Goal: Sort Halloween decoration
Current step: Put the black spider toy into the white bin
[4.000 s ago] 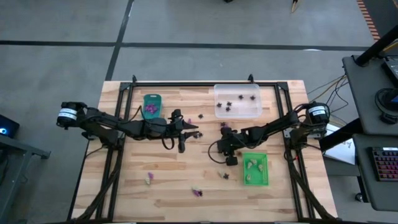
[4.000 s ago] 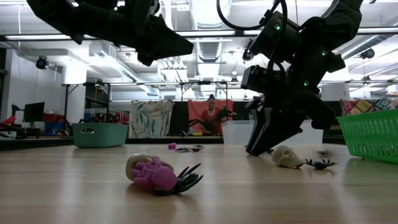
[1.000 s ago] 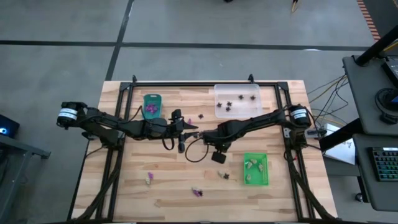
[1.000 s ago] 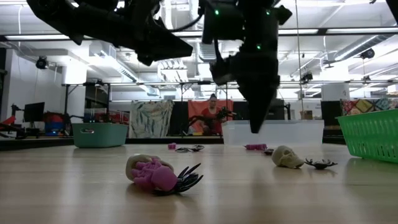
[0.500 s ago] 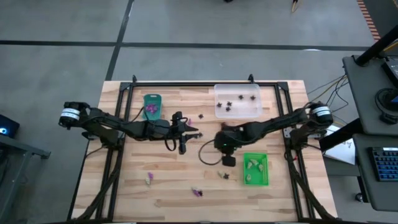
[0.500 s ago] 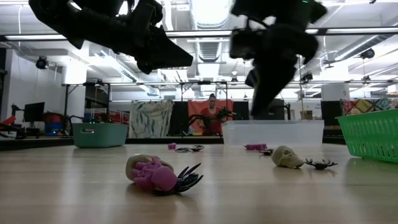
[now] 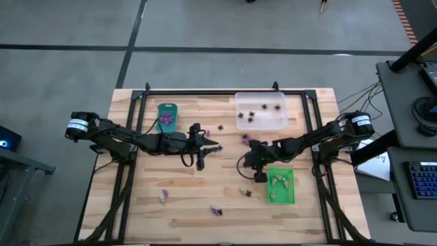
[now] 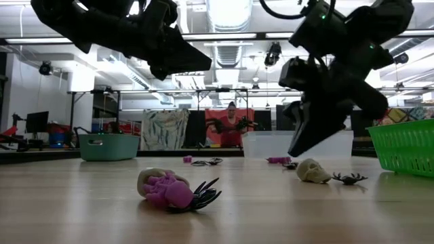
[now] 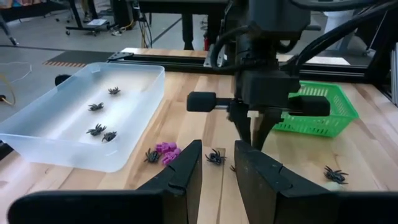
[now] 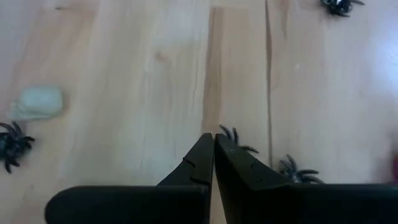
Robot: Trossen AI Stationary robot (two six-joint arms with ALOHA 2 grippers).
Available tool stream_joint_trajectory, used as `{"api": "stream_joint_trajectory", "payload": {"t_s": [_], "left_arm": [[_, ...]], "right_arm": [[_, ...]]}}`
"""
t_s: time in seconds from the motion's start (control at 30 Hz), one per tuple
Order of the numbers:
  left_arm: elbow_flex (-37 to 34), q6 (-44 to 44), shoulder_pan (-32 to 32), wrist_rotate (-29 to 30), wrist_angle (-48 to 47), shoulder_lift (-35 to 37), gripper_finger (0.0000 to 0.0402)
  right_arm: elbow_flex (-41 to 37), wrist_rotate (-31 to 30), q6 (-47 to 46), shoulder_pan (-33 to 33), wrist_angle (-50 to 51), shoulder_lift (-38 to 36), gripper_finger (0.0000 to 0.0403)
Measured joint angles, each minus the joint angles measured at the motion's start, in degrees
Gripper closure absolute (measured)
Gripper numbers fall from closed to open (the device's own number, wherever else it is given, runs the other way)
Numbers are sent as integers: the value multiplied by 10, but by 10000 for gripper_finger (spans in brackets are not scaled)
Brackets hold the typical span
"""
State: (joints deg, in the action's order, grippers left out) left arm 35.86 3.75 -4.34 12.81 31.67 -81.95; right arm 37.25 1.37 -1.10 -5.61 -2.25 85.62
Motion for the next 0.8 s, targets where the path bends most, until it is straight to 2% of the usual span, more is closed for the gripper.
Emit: {"api": "stream_joint_trajectory", "payload": {"t_s": [0.17,0.37,0.5,0.8], "left_arm": [[0,-4,0,1,2,0,325],[0,-5,0,1,2,0,325],[0,-5,0,1,2,0,325],[0,-17,0,1,1,0,325]], "right_arm": [[18,-1,-47,0,10,0,394],[46,-44,-62,-4,40,0,375],[54,-45,-54,-4,62,0,332],[46,-44,-18,-7,69,0,199]]}}
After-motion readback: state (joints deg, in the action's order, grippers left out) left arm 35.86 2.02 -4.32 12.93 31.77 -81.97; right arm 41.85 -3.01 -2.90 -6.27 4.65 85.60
